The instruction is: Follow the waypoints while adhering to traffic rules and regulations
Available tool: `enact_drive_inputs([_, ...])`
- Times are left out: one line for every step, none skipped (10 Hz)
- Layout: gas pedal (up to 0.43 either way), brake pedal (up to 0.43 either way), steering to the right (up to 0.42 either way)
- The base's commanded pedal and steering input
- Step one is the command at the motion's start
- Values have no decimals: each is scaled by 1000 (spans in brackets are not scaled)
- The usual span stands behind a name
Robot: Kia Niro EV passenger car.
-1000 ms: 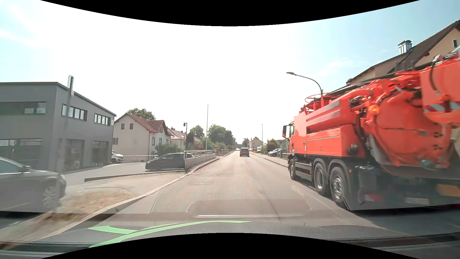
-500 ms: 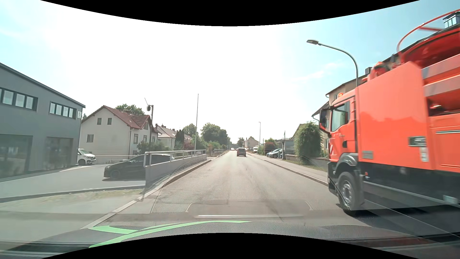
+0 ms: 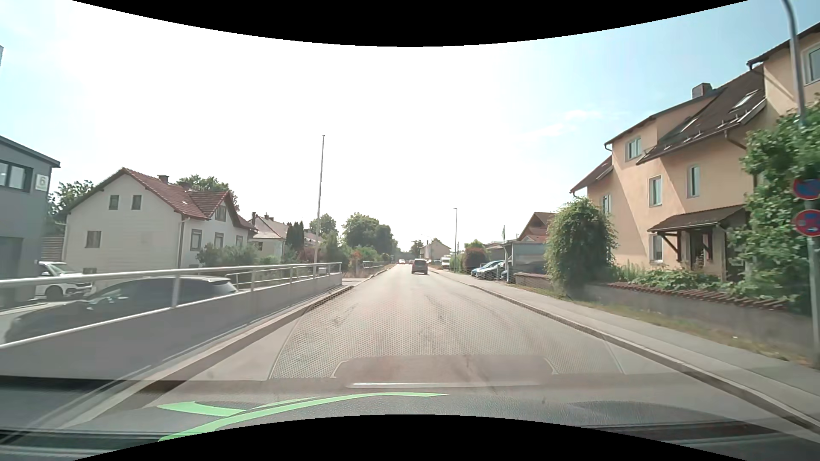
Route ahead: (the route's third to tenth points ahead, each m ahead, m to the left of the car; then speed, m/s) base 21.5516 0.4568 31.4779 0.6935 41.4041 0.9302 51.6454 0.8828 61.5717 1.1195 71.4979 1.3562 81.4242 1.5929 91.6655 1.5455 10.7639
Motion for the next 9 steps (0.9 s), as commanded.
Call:
enact_drive_inputs([79, 0, 44])
enact_drive_inputs([79, 0, 44])
enact_drive_inputs([79, 0, 43])
enact_drive_inputs([79, 0, 41])
enact_drive_inputs([79, 0, 40])
enact_drive_inputs([79, 0, 35])
enact_drive_inputs([79, 0, 31])
enact_drive_inputs([79, 0, 27])
enact_drive_inputs([79, 0, 20])
